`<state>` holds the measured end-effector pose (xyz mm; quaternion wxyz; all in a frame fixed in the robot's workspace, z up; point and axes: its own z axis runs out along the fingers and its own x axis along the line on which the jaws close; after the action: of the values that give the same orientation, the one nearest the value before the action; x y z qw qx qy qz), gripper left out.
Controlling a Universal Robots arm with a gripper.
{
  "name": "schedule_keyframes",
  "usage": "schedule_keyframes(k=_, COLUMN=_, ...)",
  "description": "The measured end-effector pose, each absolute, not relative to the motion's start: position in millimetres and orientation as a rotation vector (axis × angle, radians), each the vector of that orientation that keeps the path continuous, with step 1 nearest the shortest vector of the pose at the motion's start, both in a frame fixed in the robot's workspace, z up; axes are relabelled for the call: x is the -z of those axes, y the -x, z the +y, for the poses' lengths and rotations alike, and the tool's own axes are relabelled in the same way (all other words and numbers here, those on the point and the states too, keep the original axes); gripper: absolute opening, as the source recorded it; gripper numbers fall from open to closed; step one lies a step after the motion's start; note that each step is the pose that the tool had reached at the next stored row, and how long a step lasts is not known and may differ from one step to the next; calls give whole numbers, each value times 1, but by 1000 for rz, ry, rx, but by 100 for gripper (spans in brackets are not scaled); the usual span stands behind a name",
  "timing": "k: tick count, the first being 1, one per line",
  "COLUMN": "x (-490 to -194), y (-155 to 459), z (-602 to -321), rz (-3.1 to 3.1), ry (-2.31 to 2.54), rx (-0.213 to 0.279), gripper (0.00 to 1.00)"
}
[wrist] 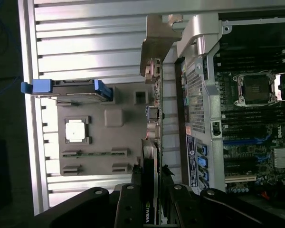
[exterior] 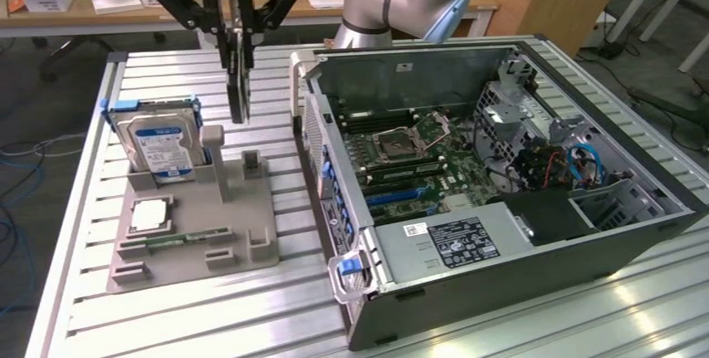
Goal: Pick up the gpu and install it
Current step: 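Pick up the gpu and move the gpu toward the slot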
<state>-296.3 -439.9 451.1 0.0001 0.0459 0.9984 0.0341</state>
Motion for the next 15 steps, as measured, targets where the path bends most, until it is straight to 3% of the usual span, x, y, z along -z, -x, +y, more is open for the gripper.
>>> schedule_keyframes(k=15, x=-451, y=249, z=-440, rz=3137, ry=-145, rx=-125, gripper=27)
